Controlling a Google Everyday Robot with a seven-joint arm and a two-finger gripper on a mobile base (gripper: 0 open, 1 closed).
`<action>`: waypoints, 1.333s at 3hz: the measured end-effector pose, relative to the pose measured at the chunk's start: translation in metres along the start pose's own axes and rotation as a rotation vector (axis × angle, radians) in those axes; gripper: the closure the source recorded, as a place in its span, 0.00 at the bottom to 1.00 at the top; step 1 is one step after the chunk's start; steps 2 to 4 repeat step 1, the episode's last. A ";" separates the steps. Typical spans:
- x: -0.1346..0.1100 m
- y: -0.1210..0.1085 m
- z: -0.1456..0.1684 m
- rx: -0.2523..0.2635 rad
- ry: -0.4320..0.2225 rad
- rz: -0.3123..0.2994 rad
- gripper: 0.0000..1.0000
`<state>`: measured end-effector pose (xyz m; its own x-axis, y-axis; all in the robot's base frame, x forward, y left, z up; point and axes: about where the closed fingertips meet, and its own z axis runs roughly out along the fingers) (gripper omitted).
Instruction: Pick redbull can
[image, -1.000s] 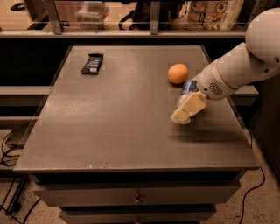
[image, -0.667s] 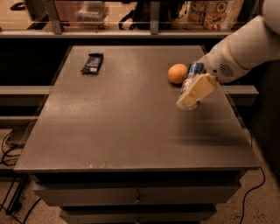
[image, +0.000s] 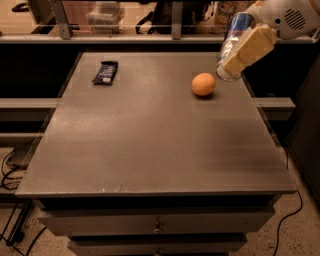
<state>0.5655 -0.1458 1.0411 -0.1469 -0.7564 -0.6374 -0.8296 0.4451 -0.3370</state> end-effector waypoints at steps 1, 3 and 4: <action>0.000 0.000 0.000 0.000 -0.001 0.000 1.00; 0.000 0.000 0.000 0.000 -0.001 0.000 1.00; 0.000 0.000 0.000 0.000 -0.001 0.000 1.00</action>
Offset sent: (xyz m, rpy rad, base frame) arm 0.0000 0.0000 0.0000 0.0000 0.0000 0.0000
